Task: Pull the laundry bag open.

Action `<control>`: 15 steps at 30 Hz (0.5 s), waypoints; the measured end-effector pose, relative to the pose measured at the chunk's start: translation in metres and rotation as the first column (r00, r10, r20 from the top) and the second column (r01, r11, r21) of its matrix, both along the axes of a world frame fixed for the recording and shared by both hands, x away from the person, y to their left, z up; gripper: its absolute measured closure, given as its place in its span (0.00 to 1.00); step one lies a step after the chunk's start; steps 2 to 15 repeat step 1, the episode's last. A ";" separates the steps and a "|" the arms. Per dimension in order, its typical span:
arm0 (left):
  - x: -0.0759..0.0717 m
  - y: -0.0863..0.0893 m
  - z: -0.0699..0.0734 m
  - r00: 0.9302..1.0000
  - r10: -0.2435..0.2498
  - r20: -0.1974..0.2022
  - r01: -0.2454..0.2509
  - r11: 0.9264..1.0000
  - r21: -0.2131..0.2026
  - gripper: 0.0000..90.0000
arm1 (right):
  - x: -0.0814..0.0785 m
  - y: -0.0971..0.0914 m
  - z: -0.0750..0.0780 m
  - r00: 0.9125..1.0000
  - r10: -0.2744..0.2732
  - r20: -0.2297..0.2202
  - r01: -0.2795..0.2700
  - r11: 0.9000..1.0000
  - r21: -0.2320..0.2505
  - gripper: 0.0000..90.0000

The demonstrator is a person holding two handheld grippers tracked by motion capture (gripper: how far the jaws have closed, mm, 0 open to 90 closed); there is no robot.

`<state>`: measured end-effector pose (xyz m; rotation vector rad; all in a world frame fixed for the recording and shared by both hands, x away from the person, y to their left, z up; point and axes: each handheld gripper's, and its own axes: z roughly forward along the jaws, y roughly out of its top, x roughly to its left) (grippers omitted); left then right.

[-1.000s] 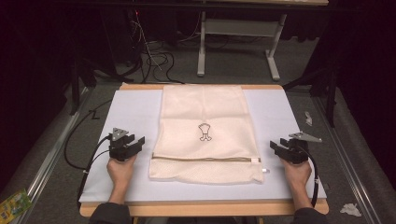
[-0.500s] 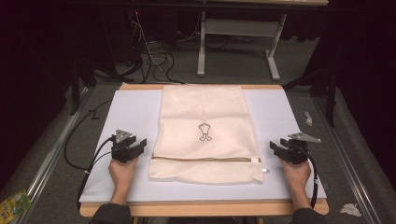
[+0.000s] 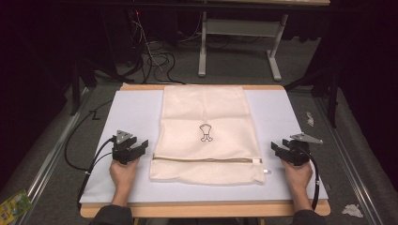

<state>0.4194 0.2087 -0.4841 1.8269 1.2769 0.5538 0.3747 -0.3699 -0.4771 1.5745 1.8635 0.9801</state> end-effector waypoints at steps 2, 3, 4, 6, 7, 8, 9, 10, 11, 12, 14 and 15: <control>0.000 0.000 0.000 1.000 0.001 -0.001 -0.001 1.000 -0.003 0.50 | 0.000 0.000 0.000 1.000 0.000 -0.001 0.000 1.000 0.001 0.49; 0.000 0.000 0.000 1.000 0.001 -0.001 -0.001 1.000 -0.003 0.50 | 0.000 0.000 0.000 1.000 0.000 -0.001 0.000 1.000 0.001 0.49; 0.000 0.000 0.000 1.000 0.001 -0.001 -0.001 1.000 -0.003 0.50 | 0.000 0.000 0.000 1.000 0.000 -0.001 0.000 1.000 0.001 0.49; 0.000 0.000 0.000 1.000 0.001 -0.001 -0.001 1.000 -0.003 0.50 | 0.000 0.000 0.000 1.000 0.000 -0.001 0.000 1.000 0.001 0.49; 0.000 0.000 0.000 1.000 0.001 -0.001 -0.001 1.000 -0.003 0.50 | 0.000 0.000 0.000 1.000 0.000 -0.001 0.000 1.000 0.001 0.49; 0.000 0.000 0.000 1.000 0.001 -0.001 -0.001 1.000 -0.003 0.50 | 0.000 0.000 0.000 1.000 0.000 -0.001 0.000 1.000 0.001 0.49; 0.000 0.000 0.000 1.000 0.001 -0.001 -0.001 1.000 -0.003 0.50 | 0.000 0.000 0.000 1.000 0.000 -0.001 0.000 1.000 0.001 0.49; 0.000 0.000 0.000 1.000 0.001 -0.001 -0.001 1.000 -0.003 0.50 | 0.000 0.000 0.000 1.000 0.000 -0.001 0.000 1.000 0.001 0.49; 0.000 0.000 0.000 1.000 0.001 -0.001 -0.001 1.000 -0.003 0.50 | 0.000 0.000 0.000 1.000 0.000 -0.001 0.000 1.000 0.001 0.49; 0.000 0.000 0.000 1.000 0.001 -0.001 -0.001 1.000 -0.003 0.50 | 0.000 0.000 0.000 1.000 0.000 -0.001 0.000 1.000 0.001 0.49; 0.000 0.000 0.000 1.000 0.001 -0.001 -0.001 1.000 -0.003 0.50 | 0.000 0.000 0.000 1.000 0.000 -0.001 0.000 1.000 0.001 0.49; 0.000 0.000 0.000 1.000 0.001 -0.001 -0.001 1.000 -0.003 0.50 | 0.000 0.000 0.000 1.000 0.000 -0.001 0.000 1.000 0.001 0.49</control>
